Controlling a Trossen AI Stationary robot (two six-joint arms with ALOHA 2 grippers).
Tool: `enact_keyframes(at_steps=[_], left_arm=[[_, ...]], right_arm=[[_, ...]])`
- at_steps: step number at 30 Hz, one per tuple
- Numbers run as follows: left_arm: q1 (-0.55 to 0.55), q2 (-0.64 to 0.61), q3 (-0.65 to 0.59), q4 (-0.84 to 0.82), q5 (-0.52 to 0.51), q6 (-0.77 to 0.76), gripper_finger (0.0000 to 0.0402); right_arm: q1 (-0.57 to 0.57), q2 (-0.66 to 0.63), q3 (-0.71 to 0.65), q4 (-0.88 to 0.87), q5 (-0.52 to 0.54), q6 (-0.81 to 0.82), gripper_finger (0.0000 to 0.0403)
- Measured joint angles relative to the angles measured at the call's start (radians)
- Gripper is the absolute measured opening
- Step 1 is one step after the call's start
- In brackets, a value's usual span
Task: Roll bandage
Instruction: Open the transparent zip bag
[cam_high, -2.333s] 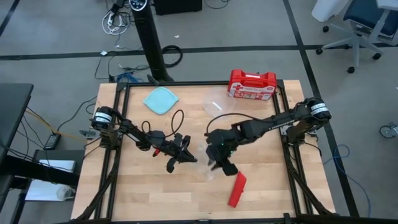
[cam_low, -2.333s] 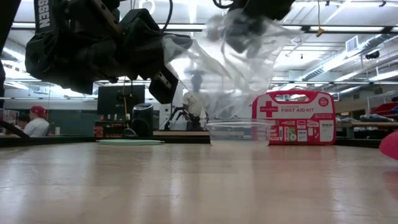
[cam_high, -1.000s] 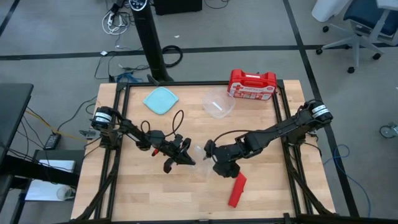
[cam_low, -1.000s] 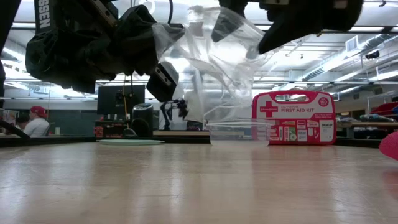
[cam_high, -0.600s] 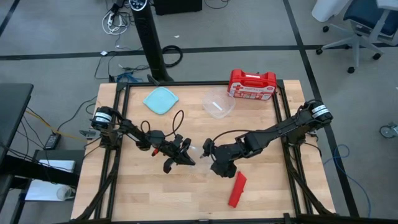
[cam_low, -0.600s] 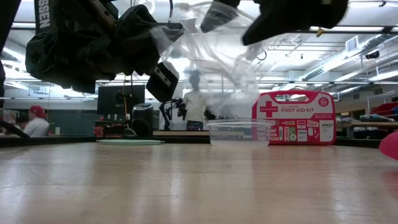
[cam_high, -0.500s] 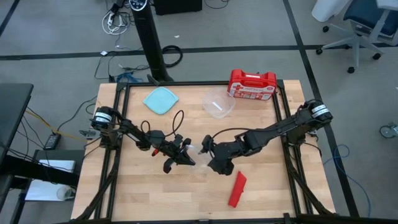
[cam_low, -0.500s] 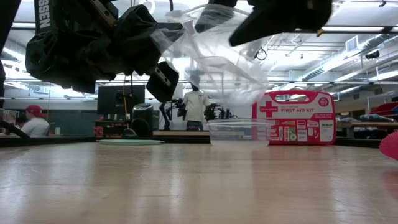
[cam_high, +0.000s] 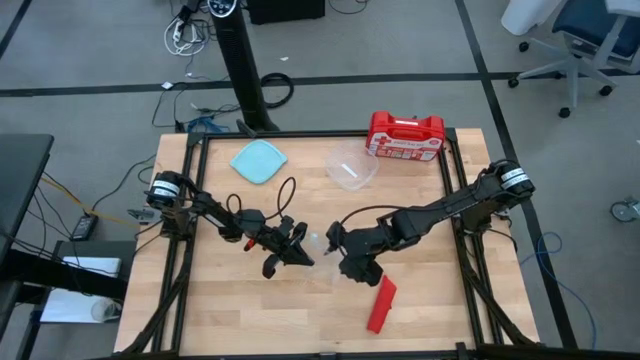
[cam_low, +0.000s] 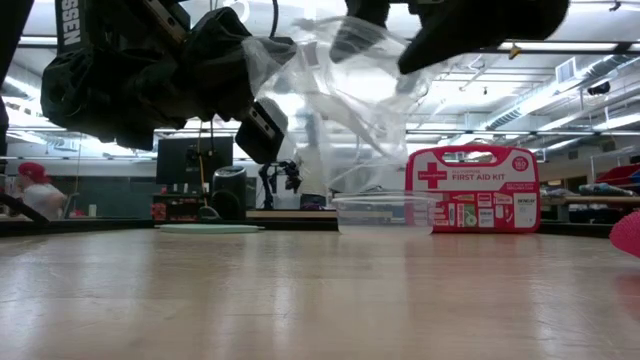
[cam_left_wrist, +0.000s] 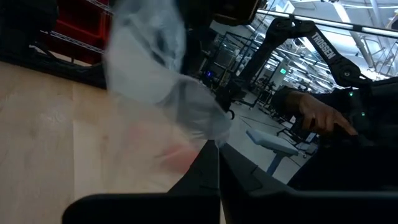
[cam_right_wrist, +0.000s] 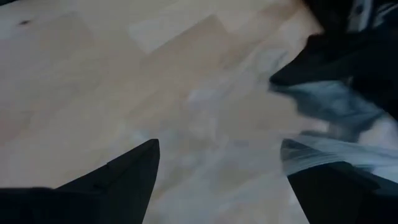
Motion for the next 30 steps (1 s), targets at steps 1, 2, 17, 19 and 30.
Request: enact_keyframes(at_steps=[1,2,17,19,30], left_arm=[[0.0,0.0,0.0,0.0,0.0,0.0,0.0],[0.0,0.0,0.0,0.0,0.0,0.0,0.0],[0.0,0.0,0.0,0.001,-0.006,0.002,0.0],[0.0,0.0,0.0,0.001,-0.006,0.003,0.0],[0.0,0.0,0.0,0.002,-0.011,0.003,0.0]], right_arm=[[0.0,0.0,0.0,-0.014,-0.005,0.01,0.0328],[0.0,0.0,0.0,-0.026,-0.005,0.019,0.0325],[0.001,0.0,0.0,0.007,0.041,0.091,0.0306],[0.001,0.0,0.0,0.009,0.042,0.121,0.0306],[-0.002,0.0,0.0,0.014,0.026,0.492,0.0305]])
